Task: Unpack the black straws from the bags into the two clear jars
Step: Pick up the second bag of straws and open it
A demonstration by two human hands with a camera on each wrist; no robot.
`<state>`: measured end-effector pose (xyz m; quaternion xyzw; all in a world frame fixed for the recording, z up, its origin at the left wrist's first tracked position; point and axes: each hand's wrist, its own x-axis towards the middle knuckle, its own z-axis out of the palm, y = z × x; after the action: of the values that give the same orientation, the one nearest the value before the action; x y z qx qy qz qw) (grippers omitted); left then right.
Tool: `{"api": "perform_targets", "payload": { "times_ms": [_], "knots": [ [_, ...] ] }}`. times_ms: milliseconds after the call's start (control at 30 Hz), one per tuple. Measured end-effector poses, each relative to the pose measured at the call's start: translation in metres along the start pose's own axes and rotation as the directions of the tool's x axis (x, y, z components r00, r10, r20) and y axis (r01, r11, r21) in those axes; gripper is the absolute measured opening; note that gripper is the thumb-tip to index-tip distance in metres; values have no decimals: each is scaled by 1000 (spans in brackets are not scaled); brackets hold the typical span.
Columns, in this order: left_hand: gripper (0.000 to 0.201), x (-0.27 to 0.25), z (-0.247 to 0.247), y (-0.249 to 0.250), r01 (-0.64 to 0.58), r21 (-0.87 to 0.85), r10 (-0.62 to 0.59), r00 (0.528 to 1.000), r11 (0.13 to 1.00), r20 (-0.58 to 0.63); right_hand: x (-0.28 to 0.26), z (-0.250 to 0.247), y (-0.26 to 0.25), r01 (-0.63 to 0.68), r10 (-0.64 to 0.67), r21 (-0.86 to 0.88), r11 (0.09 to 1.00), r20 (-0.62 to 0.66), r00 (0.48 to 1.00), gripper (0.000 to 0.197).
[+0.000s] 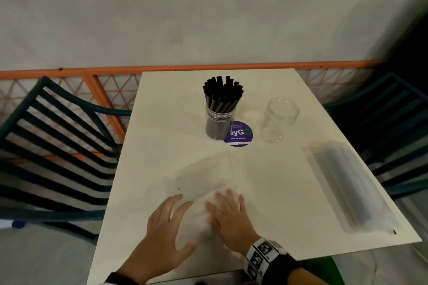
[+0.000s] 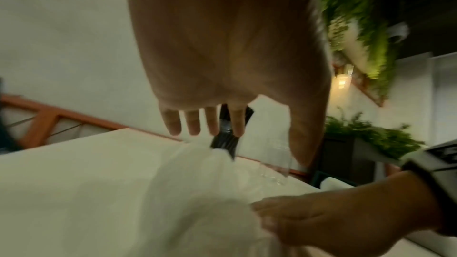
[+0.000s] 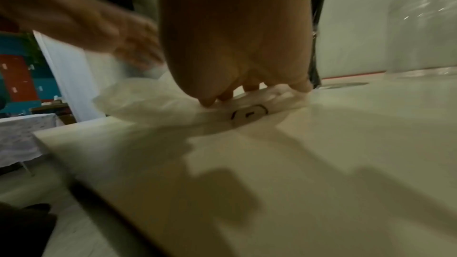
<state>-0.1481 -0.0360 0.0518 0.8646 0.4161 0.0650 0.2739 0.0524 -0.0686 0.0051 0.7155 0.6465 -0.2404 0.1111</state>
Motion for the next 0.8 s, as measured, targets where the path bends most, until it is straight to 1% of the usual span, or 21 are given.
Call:
{"api": "perform_targets", "payload": {
  "times_ms": [33,67,100,133,167,200,267,300,333,367,400,433,467,500,533,600,667,700,767,800],
  "knots": [
    [68,3,2,4,-59,45,59,998,997,7,3,6,-3,9,-10,-19,1000,-34,999,55],
    [66,8,5,7,-86,115,83,996,990,31,4,10,-3,22,-24,-30,999,-69,997,55],
    [65,14,9,7,-87,207,73,994,974,77,3,12,-4,21,-24,-29,999,-91,996,57],
    [68,19,14,3,-55,294,11,989,954,148,1,10,-4,18,-22,-39,999,-107,994,60],
    [72,25,19,-2,-1,348,-67,981,937,183,0,11,-2,8,-12,-33,999,-102,995,62],
    [79,28,24,-10,62,367,-145,968,928,203,0,12,0,8,-10,-22,1000,-75,997,61],
    [98,31,32,-32,160,337,-247,940,928,235,-2,17,6,2,-2,31,1000,4,1000,56],
    [103,32,32,-39,191,324,-279,928,926,248,-6,14,10,6,-6,59,998,-5,1000,56],
    [106,32,33,-43,195,318,-272,937,928,218,-9,11,15,64,-63,43,997,-39,997,57],
    [112,33,32,-42,182,330,-254,949,926,188,-14,7,20,160,-152,97,982,-87,985,57],
    [120,34,32,-41,174,331,-247,949,927,195,-20,0,25,244,-213,216,945,-156,964,52],
    [130,33,28,-36,195,319,-276,933,927,233,-24,-9,32,287,-213,355,890,-234,949,42],
    [134,33,24,-30,205,311,-288,925,928,249,-28,-17,42,285,-147,494,822,-299,943,34],
    [134,38,22,-19,206,296,-280,930,933,237,-35,-24,62,259,-8,581,771,-399,917,28],
    [128,36,16,-14,214,264,-273,939,940,210,-38,-31,78,250,116,611,751,-495,861,23],
    [102,27,-1,-7,210,207,-243,959,956,149,-43,-45,107,183,303,612,769,-602,739,20],
    [72,28,-9,10,197,141,-210,974,970,88,-53,-55,158,41,436,614,789,-605,667,19],
    [63,31,-11,23,197,106,-203,978,975,54,-58,-60,186,-42,495,616,787,-589,638,20],
    [50,38,-13,49,188,15,-188,982,982,-16,-68,-66,236,-186,578,588,787,-599,554,23],
    [44,43,-12,61,177,-34,-179,983,984,-49,-73,-66,256,-257,632,601,757,-574,521,30]
  ]
}}
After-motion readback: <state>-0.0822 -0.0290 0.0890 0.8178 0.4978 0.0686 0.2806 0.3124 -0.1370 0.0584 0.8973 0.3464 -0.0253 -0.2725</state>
